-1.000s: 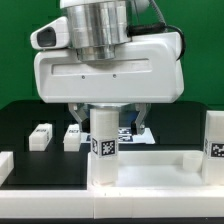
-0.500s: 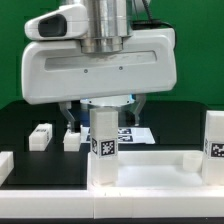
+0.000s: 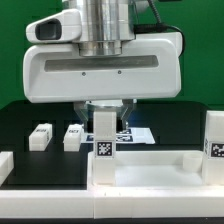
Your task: Assemble desk
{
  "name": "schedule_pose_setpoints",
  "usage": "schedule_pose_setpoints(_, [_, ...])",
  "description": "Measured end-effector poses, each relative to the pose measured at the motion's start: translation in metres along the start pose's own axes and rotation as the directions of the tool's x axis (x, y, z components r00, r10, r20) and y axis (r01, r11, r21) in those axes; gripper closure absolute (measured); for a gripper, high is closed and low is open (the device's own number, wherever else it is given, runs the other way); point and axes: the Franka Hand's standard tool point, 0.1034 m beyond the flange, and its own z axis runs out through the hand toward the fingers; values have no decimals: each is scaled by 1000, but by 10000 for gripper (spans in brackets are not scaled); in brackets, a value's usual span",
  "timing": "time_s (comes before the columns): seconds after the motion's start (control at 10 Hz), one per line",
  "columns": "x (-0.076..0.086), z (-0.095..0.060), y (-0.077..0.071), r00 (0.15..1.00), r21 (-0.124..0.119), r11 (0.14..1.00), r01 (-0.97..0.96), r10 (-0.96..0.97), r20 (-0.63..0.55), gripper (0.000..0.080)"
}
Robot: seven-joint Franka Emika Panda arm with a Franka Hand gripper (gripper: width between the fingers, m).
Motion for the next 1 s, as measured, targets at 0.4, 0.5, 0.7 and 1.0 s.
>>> schedule_pose_setpoints(0.4, [1, 0, 2, 858, 4, 858, -513, 513, 13, 512])
schedule_pose_setpoints(0.5, [2, -1, 2, 725, 10, 725, -688, 688, 27, 512])
schedule_pose_setpoints(0.7, [4, -2, 4, 444, 9, 445, -896, 894, 50, 511])
schedule_pose_setpoints(1.0, [2, 0, -2, 356, -11, 357, -934, 934, 34, 505])
